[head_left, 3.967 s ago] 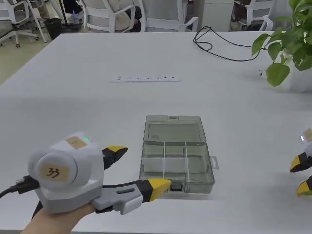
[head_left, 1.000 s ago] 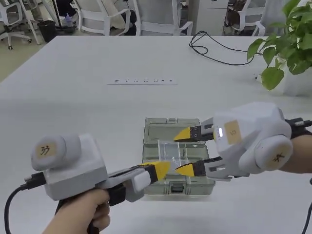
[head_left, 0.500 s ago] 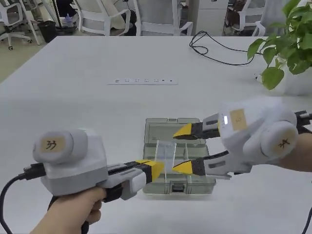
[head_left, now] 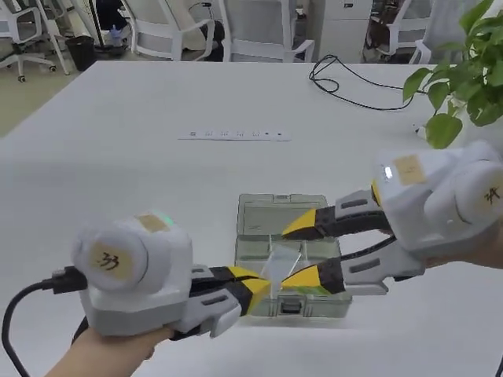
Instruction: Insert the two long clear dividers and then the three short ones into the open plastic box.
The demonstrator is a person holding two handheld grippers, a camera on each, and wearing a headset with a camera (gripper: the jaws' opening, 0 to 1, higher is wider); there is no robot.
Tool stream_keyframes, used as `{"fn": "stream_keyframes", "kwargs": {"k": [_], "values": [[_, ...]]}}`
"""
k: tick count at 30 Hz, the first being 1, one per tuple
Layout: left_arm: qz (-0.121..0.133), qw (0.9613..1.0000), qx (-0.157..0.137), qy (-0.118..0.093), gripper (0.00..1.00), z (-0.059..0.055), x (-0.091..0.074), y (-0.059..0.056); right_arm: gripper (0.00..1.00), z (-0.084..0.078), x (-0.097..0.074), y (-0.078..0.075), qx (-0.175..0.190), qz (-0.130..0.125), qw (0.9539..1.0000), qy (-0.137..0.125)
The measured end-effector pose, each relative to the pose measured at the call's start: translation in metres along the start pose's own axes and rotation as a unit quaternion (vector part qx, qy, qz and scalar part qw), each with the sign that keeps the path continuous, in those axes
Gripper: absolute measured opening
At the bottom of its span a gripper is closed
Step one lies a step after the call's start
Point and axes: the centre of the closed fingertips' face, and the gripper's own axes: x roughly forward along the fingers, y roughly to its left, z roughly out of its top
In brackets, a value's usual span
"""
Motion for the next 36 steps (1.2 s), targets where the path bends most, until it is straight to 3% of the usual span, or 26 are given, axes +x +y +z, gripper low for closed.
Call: {"fn": "stream_keyframes", "kwargs": {"k": [7, 12, 14, 17, 25, 36], "values": [[-0.021, 0.9972, 0.069, 0.021, 0.0, -0.005, 0.002, -0.011, 0.28, -0.003, -0.002, 0.014, -0.006, 0.041, 0.9992, 0.004], [-0.042, 0.9933, 0.106, 0.022, 0.0, -0.005, 0.004, -0.019, 0.25, -0.007, -0.003, 0.021, -0.011, 0.065, 0.9978, 0.008], [-0.059, 0.9914, 0.116, 0.009, 0.0, 0.0, 0.004, -0.025, 0.23, -0.008, -0.004, 0.024, -0.01, 0.077, 0.9969, 0.01], [-0.072, 0.988, 0.136, 0.007, 0.0, 0.001, 0.003, -0.03, 0.2, -0.007, -0.006, 0.03, -0.01, 0.095, 0.9954, 0.005], [-0.111, 0.983, 0.146, -0.012, 0.0, 0.005, 0.003, -0.043, 0.14, -0.007, -0.011, 0.041, -0.004, 0.128, 0.9917, 0.004], [-0.125, 0.9812, 0.144, -0.028, 0.0, 0.008, 0.0, -0.046, 0.03, -0.004, -0.013, 0.046, -0.004, 0.146, 0.9893, 0.001]]}}
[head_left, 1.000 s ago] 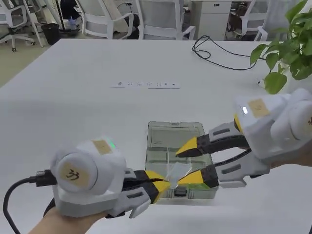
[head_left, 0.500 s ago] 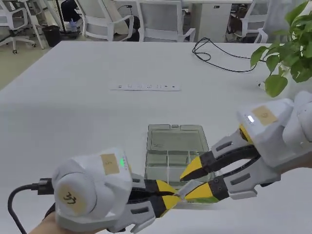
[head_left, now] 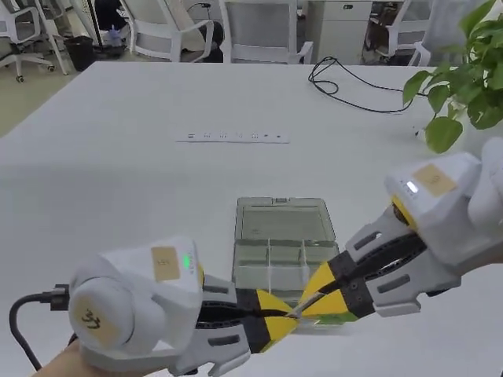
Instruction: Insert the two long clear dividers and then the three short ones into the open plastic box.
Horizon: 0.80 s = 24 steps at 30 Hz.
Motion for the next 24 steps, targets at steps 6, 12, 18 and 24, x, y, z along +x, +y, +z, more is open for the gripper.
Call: {"fn": "stream_keyframes", "kwargs": {"k": [6, 12, 18, 24], "values": [[0.001, 0.9998, -0.018, -0.006, 0.0, -0.002, 0.0, 0.0, 0.03, 0.0, 0.002, 0.001, -0.016, 0.003, 0.9998, 0.009], [0.012, 0.999, -0.042, -0.012, 0.0, -0.002, 0.0, 0.003, 0.02, -0.001, 0.002, -0.002, -0.023, -0.002, 0.9996, 0.018], [0.031, 0.998, -0.053, -0.012, 0.06, -0.003, 0.0, 0.009, 0.02, -0.004, -0.001, -0.01, -0.023, -0.017, 0.9991, 0.032], [0.053, 0.9965, -0.064, -0.005, 0.21, -0.009, -0.001, 0.015, 0.02, -0.012, -0.006, -0.024, -0.002, -0.039, 0.9975, 0.059]]}}
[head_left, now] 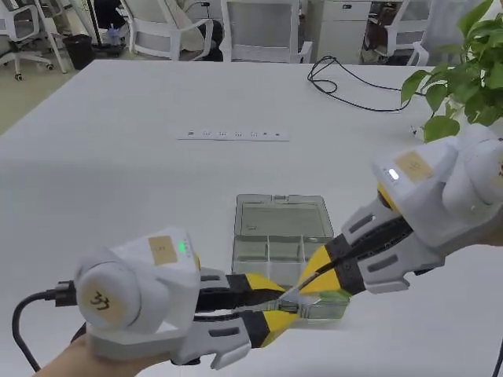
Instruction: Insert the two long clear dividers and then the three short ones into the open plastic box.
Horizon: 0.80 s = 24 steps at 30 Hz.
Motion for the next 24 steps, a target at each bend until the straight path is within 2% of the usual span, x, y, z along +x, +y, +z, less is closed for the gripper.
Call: {"fn": "stream_keyframes", "kwargs": {"k": [2, 5, 6, 8, 11, 13, 24], "values": [[0.013, 0.9999, 0.0, -0.002, 0.26, -0.001, -0.001, 0.004, 0.02, -0.001, -0.001, -0.004, 0.003, -0.006, 1.0, 0.005], [0.029, 0.9994, -0.018, -0.008, 0.34, -0.002, -0.002, 0.009, 0.02, -0.005, -0.002, -0.009, 0.004, -0.014, 0.9997, 0.02], [0.032, 0.9992, -0.023, -0.009, 0.36, -0.003, -0.002, 0.01, 0.02, -0.006, -0.003, -0.012, 0.014, -0.018, 0.9994, 0.027], [0.039, 0.9987, -0.03, -0.012, 0.41, -0.003, -0.003, 0.013, 0.02, -0.006, -0.003, -0.014, 0.017, -0.021, 0.9993, 0.028], [0.057, 0.9966, -0.055, -0.024, 0.47, -0.001, -0.005, 0.021, 0.02, -0.015, -0.005, -0.026, 0.024, -0.032, 0.9984, 0.041], [0.063, 0.9958, -0.06, -0.029, 0.5, 0.0, -0.006, 0.024, 0.02, -0.018, -0.005, -0.028, 0.025, -0.035, 0.9979, 0.049], [0.097, 0.9918, -0.08, -0.019, 0.69, -0.006, -0.011, 0.032, 0.02, -0.033, -0.005, -0.038, 0.05, -0.048, 0.9933, 0.092]]}}
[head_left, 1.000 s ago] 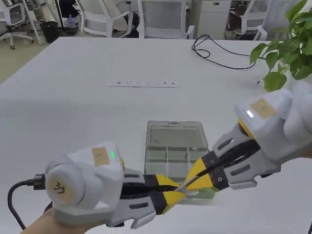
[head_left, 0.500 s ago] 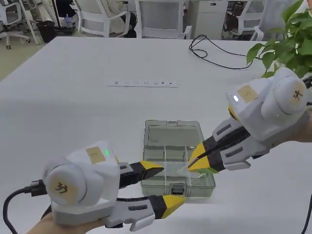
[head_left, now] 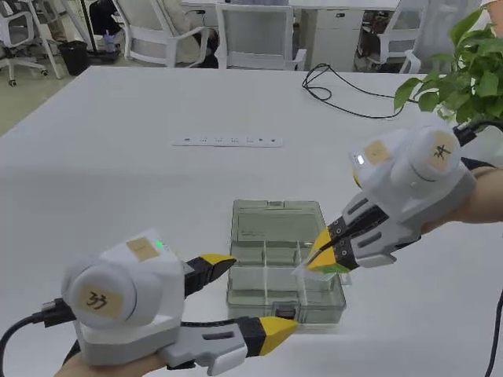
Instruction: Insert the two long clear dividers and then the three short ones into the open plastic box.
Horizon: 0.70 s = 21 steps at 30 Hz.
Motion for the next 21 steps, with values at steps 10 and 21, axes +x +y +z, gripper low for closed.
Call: {"fn": "stream_keyframes", "kwargs": {"k": [10, 21], "values": [[0.007, 0.9999, -0.004, 0.009, 0.81, -0.003, 0.0, 0.001, 0.02, -0.016, 0.002, -0.009, 0.019, -0.015, 0.9988, 0.042], [0.018, 0.9998, -0.003, 0.01, 0.9, -0.004, -0.001, 0.004, 0.02, -0.026, 0.01, -0.023, 0.047, -0.03, 0.9956, 0.075]]}}
